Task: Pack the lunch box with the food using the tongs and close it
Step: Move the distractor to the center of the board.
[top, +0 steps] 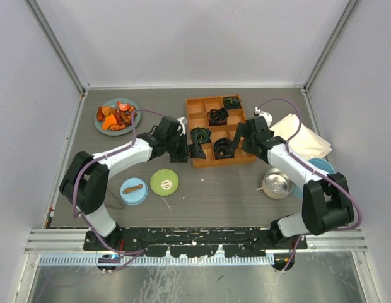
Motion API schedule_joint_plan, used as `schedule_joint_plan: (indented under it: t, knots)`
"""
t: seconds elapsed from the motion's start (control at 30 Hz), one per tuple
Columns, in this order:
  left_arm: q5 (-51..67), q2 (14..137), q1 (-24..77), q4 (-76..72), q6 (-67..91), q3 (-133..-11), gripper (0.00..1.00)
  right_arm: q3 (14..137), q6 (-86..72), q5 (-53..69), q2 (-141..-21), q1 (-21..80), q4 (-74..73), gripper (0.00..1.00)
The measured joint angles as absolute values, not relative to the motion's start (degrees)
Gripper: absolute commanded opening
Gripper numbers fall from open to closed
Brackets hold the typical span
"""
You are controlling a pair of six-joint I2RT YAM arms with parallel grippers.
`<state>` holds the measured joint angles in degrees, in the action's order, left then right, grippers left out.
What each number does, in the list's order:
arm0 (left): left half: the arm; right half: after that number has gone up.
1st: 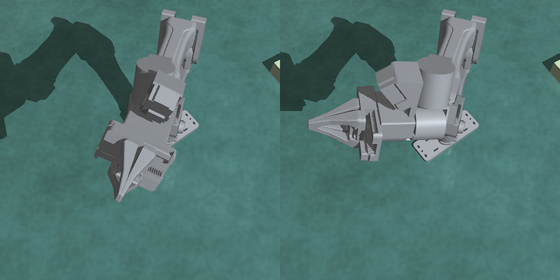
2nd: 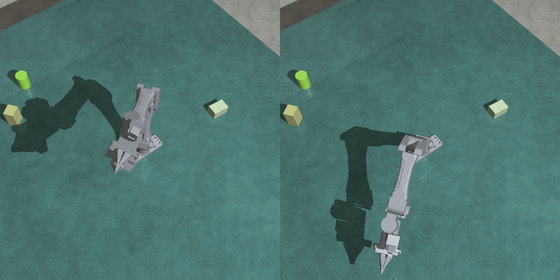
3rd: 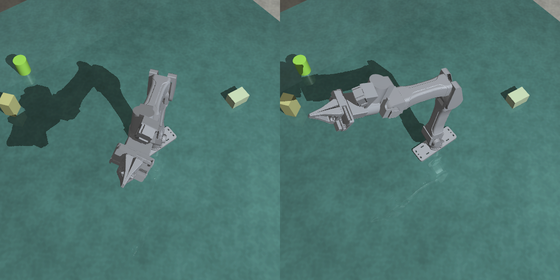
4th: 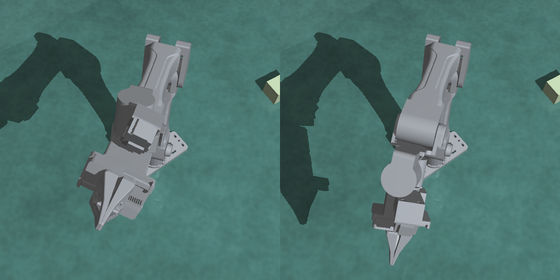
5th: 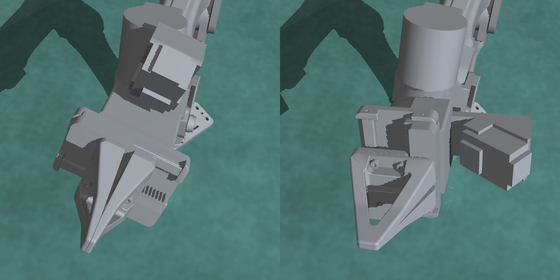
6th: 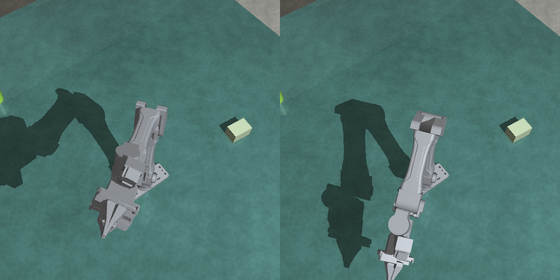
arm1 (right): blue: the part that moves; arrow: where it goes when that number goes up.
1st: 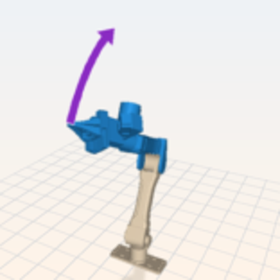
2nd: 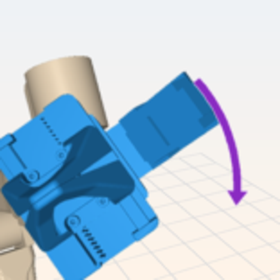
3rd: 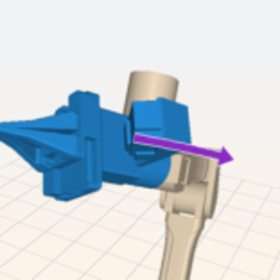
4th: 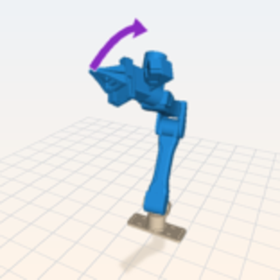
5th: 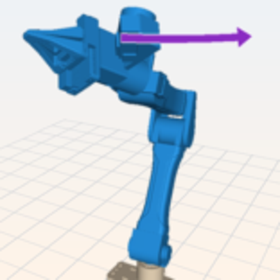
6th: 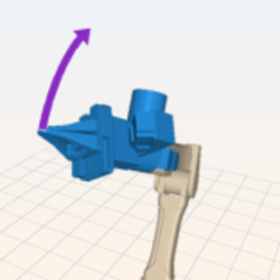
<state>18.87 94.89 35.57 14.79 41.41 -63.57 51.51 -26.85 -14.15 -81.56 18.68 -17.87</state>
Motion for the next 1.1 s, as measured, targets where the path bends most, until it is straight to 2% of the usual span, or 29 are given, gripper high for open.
schedule_joint_plan:
  t: [0.1, 0.3, 0.5, 0.87, 1.1]
  knots:
    - [18.4, 97.3, 35.6, 14.1, 42.2, -64.1, 0.98, 51.9, -26.4, -13.1, -79.4, 18.3, -19.4, 1.00]
    - [19.7, 100.7, 36.1, 10.4, 44.7, -63.9, 0.99, 51.9, -26.0, -11.7, -67.6, 18.3, -23.5, 1.00]
    - [21.5, 109.2, 38.5, 8.5, 47.2, -67.8, 0.99, 51.9, -25.7, -12.2, -60.0, 18.3, -27.8, 1.00]
    - [24.0, 118.7, 43.6, 5.8, 50.9, -81.1, 0.97, 51.9, -25.4, -15.4, -56.7, 18.3, -34.0, 1.00]
    - [24.4, 120.1, 44.2, 5.4, 51.6, -83.1, 0.98, 51.9, -25.4, -17.4, -54.9, 18.3, -36.0, 1.00]
